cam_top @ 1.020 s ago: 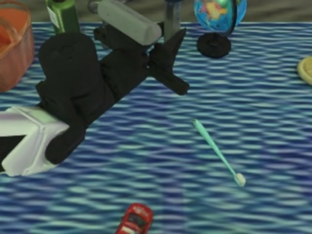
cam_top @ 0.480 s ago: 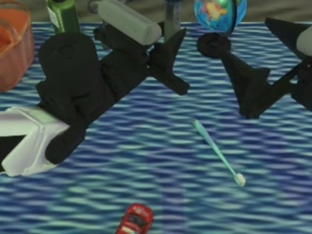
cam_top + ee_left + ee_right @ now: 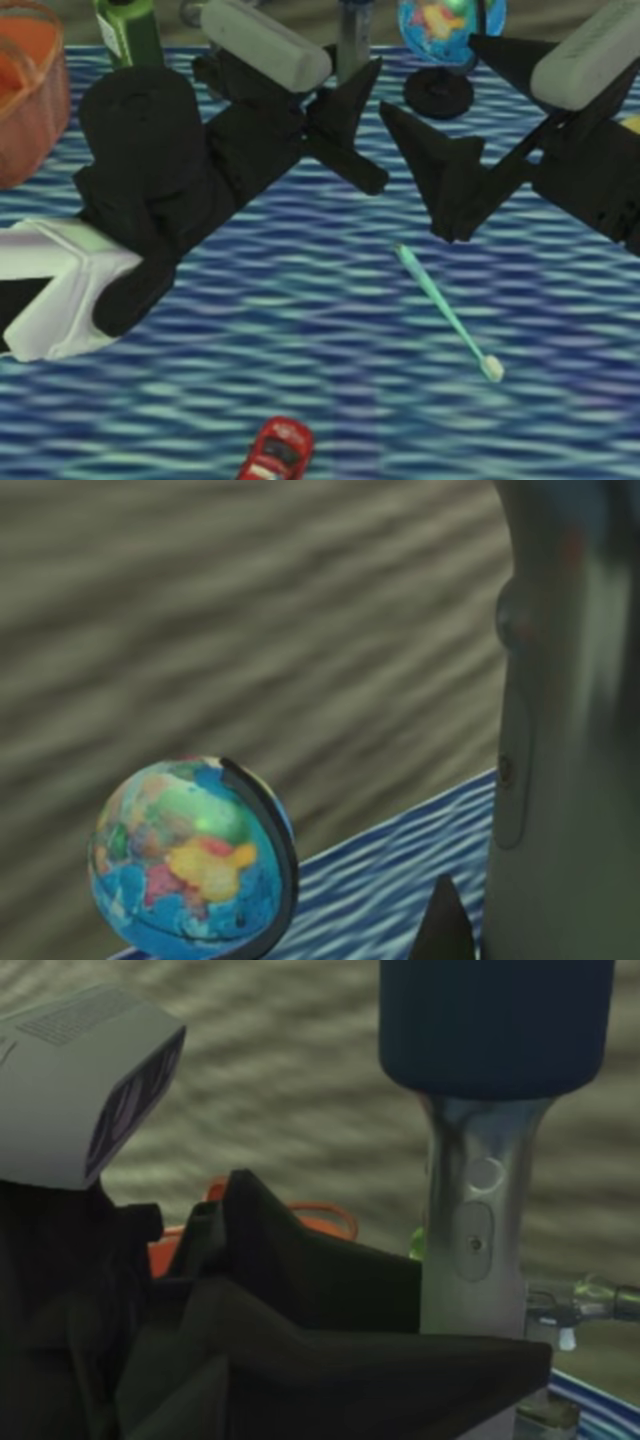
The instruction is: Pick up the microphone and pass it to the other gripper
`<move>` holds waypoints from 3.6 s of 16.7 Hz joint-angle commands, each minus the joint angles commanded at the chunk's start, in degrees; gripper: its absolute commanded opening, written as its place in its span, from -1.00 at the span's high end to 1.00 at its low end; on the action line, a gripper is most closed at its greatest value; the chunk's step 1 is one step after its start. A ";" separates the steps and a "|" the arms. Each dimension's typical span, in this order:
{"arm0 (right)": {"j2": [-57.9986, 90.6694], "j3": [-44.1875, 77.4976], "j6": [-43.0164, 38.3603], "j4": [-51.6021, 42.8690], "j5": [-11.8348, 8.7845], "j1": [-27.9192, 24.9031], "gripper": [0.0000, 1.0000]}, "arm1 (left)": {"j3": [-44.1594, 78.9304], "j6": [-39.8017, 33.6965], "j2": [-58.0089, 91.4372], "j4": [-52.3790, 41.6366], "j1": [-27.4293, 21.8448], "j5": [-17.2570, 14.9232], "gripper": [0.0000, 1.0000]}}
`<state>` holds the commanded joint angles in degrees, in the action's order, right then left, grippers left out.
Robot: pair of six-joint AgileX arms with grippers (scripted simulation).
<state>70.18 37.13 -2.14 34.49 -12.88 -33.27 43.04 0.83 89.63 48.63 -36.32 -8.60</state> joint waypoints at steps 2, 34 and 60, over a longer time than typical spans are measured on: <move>-0.02 -0.10 0.00 -0.07 0.09 0.20 -1.00 | 0.00 0.00 0.00 0.00 0.00 0.00 1.00; 22.77 19.59 0.05 3.11 4.02 -3.66 1.00 | 0.00 0.00 0.00 0.00 0.00 0.00 1.00; 22.77 19.59 0.05 3.11 4.02 -3.66 1.00 | 0.00 0.00 0.00 0.00 0.00 0.00 -1.00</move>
<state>92.94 56.72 -2.09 37.59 -8.86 -36.93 43.04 0.83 89.63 48.63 -36.32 -8.60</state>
